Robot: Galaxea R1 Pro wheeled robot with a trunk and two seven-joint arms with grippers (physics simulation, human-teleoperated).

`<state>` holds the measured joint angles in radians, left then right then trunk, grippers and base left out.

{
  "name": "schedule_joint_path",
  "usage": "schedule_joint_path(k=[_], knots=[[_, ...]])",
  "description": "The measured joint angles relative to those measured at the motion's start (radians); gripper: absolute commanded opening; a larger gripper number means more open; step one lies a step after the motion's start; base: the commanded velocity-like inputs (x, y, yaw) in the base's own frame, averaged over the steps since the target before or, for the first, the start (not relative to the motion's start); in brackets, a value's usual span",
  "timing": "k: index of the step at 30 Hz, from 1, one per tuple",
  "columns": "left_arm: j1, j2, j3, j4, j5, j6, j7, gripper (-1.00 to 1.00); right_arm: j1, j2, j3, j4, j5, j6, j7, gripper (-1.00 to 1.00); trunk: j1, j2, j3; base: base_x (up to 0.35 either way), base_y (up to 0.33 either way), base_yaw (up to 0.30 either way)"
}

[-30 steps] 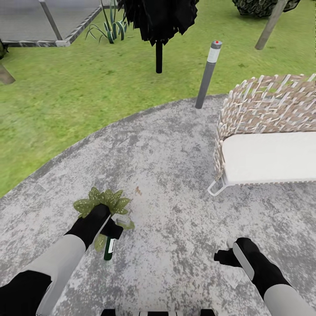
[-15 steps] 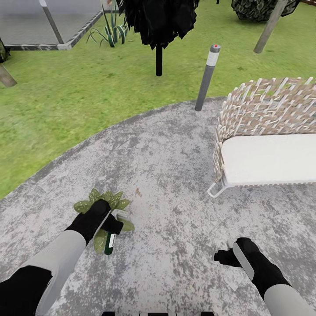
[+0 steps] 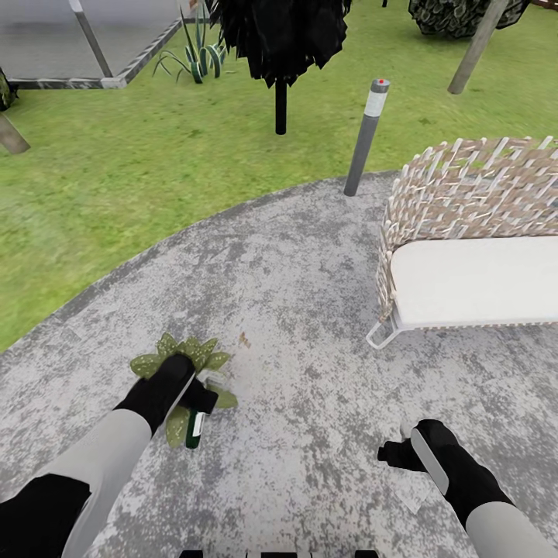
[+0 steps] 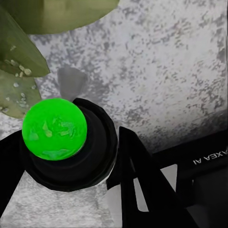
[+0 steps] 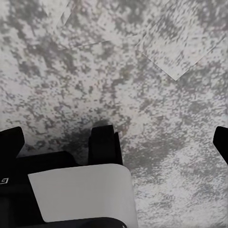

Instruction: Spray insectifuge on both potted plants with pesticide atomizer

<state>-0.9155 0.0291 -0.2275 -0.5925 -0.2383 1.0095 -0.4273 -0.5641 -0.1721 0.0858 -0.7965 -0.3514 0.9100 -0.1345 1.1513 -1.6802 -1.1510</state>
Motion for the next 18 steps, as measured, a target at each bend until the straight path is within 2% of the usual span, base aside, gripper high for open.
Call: schedule_joint_path(k=[5, 15, 18], knots=[[0.014, -0.001, -0.001, -0.07, -0.001, 0.0, 0.001, -1.0, 0.0, 0.0, 0.0, 0.0, 0.0, 0.0, 0.0, 1.0, 0.0, 0.0, 0.0, 0.0, 0.0, 0.0], [0.022, 0.0, -0.012, -0.08, -0.003, 0.0, 0.001, -1.0, 0.0, 0.0, 0.0, 0.0, 0.0, 0.0, 0.0, 1.0, 0.0, 0.0, 0.0, 0.0, 0.0, 0.0], [0.044, 0.001, -0.012, -0.079, -0.002, 0.0, 0.0, -1.0, 0.0, 0.0, 0.0, 0.0, 0.0, 0.0, 0.0, 1.0, 0.0, 0.0, 0.0, 0.0, 0.0, 0.0]])
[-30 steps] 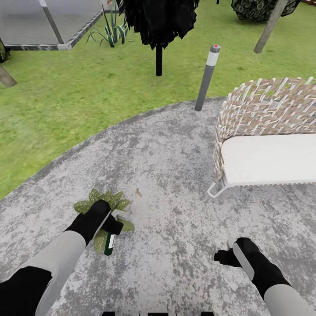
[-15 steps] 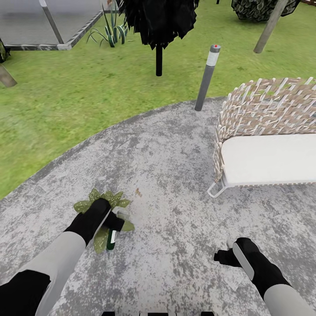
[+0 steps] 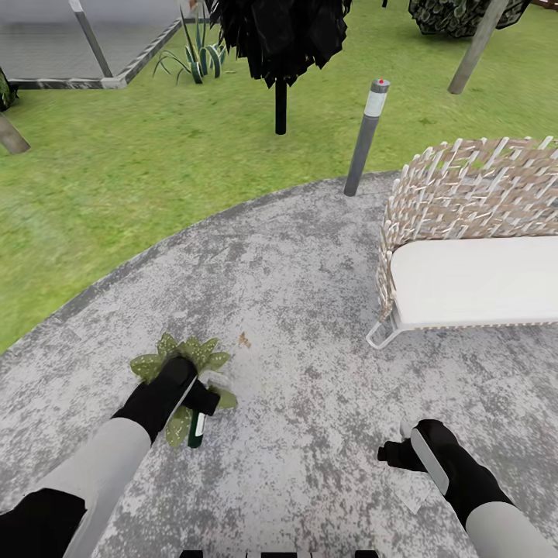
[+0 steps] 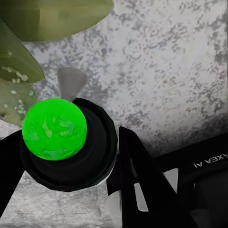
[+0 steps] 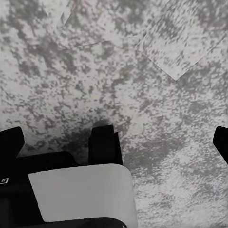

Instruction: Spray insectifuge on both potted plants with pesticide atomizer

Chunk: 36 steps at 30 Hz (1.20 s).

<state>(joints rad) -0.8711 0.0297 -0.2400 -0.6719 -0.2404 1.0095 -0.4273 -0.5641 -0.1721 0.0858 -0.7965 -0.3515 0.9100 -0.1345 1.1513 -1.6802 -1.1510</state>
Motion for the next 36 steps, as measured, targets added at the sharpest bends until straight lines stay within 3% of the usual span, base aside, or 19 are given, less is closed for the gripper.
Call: schedule_joint_path(k=[36], knots=[[0.02, -0.007, 0.003, 0.0, 0.0, 0.0, 0.0, -1.0, 0.0, 0.0, 0.0, 0.0, 0.0, 0.0, 0.0, 1.0, 0.0, 0.0, 0.0, 0.0, 0.0, 0.0]])
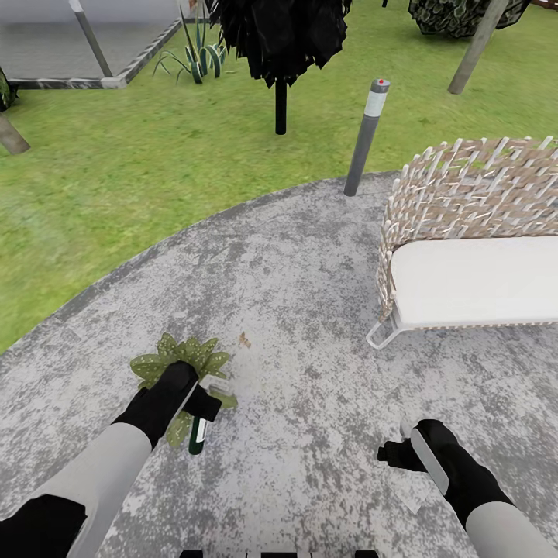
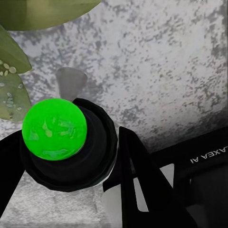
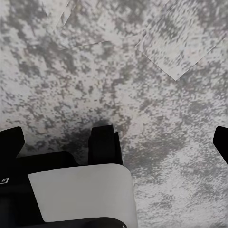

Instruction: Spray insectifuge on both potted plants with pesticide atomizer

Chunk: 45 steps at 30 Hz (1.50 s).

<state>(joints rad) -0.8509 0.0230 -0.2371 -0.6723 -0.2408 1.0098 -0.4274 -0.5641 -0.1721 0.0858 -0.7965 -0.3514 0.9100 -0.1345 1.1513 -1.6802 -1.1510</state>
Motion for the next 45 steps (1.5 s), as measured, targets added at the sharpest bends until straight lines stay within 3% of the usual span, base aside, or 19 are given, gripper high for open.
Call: schedule_joint_path(k=[7, 13, 45], knots=[[0.0, -0.003, 0.0, 0.0, 0.005, 0.0, 0.0, -1.0, 0.0, 0.0, 0.0, 0.0, 0.0, 0.0, 0.0, 1.0, 0.0, 0.0, 0.0, 0.0, 0.0, 0.0], [0.0, -0.036, -0.003, -0.001, -0.001, -0.001, -0.001, -1.0, 0.0, 0.0, 0.0, 0.0, 0.0, 0.0, 0.0, 1.0, 0.0, 0.0, 0.0, 0.0, 0.0, 0.0], [0.002, -0.014, 0.009, 0.006, -0.001, -0.002, -0.006, -1.0, 0.0, 0.0, 0.0, 0.0, 0.0, 0.0, 0.0, 1.0, 0.0, 0.0, 0.0, 0.0, 0.0, 0.0]])
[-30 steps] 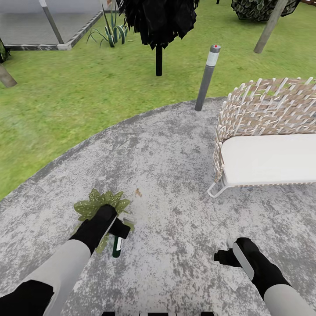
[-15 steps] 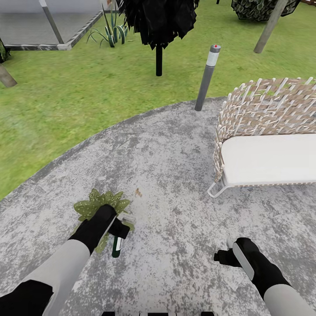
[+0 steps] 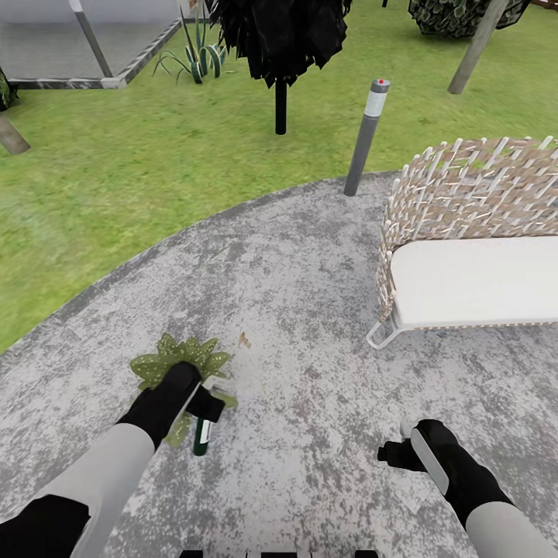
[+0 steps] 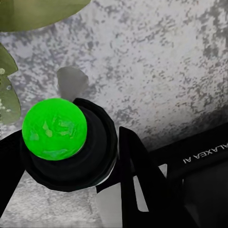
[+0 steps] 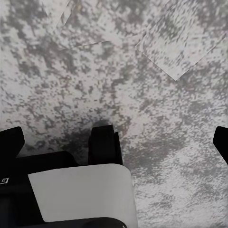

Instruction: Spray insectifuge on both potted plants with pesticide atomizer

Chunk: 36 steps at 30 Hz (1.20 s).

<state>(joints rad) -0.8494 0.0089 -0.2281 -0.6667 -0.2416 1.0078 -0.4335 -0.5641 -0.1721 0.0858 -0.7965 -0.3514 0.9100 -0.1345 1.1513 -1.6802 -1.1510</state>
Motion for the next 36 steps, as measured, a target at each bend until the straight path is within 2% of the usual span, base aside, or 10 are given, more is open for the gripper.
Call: schedule_joint_path(k=[2, 5, 8, 20, 23, 29, 36], knots=[[0.0, 0.004, 0.0, 0.001, -0.001, 0.0, 0.0, -1.0, 0.0, 0.0, 0.0, 0.0, 0.0, 0.0, 0.0, 1.0, 0.0, 0.0, 0.0, 0.0, 0.0, 0.0], [0.0, 0.032, 0.0, 0.001, -0.004, -0.001, 0.0, -1.0, 0.0, 0.0, 0.0, 0.0, 0.0, 0.0, 0.0, 1.0, 0.0, 0.0, 0.0, 0.0, 0.0, 0.0], [0.0, 0.042, 0.0, 0.001, 0.001, 0.0, 0.0, -1.0, 0.0, 0.0, 0.0, 0.0, 0.0, 0.0, 0.0, 1.0, 0.0, 0.0, 0.0, 0.0, 0.0, 0.0], [0.005, 0.038, -0.008, 0.001, 0.001, 0.0, 0.002, -1.0, 0.0, 0.0, 0.0, 0.002, 0.0, 0.0, 0.0, 1.0, 0.0, 0.0, 0.0, 0.0, 0.0, 0.0], [0.026, 0.038, -0.009, 0.003, 0.001, 0.0, 0.004, -1.0, 0.0, 0.0, 0.0, 0.002, 0.0, 0.0, 0.0, 1.0, 0.0, 0.0, 0.0, 0.0, 0.0, 0.0], [0.104, 0.038, -0.009, 0.001, 0.0, 0.0, 0.006, -1.0, 0.0, 0.0, 0.0, 0.002, 0.0, 0.0, 0.0, 1.0, 0.0, 0.0, 0.0, 0.0, 0.0, 0.0], [0.114, 0.037, -0.009, -0.005, -0.001, 0.0, 0.005, -1.0, 0.0, 0.0, 0.0, 0.002, 0.0, 0.0, -0.001, 1.0, 0.0, 0.0, 0.0, 0.0, 0.0, 0.0]])
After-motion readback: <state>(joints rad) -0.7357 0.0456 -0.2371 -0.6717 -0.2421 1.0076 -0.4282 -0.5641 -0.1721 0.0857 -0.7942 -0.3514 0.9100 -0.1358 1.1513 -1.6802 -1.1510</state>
